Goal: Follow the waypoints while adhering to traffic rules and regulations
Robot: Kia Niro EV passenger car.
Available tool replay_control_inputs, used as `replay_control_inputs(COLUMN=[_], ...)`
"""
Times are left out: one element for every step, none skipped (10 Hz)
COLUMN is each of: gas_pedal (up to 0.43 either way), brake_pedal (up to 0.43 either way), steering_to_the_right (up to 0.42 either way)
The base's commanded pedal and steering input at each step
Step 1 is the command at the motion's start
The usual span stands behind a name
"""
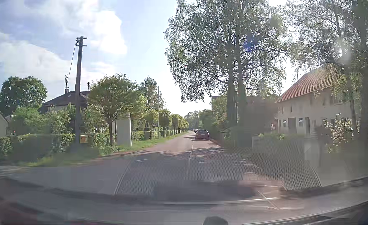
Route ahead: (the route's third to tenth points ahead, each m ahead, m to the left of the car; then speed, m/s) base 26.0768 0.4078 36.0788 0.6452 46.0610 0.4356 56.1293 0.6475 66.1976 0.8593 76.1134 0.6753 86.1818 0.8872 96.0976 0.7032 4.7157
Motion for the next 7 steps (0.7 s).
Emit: replay_control_inputs(gas_pedal=[0.098, 0.079, 0.059, 0.059, 0.059, 0.059, 0.067], brake_pedal=[0.0, 0.0, 0.0, 0.0, 0.0, 0.0, 0.0], steering_to_the_right=[-0.026, -0.024, -0.024, -0.017, -0.012, -0.01, -0.01])
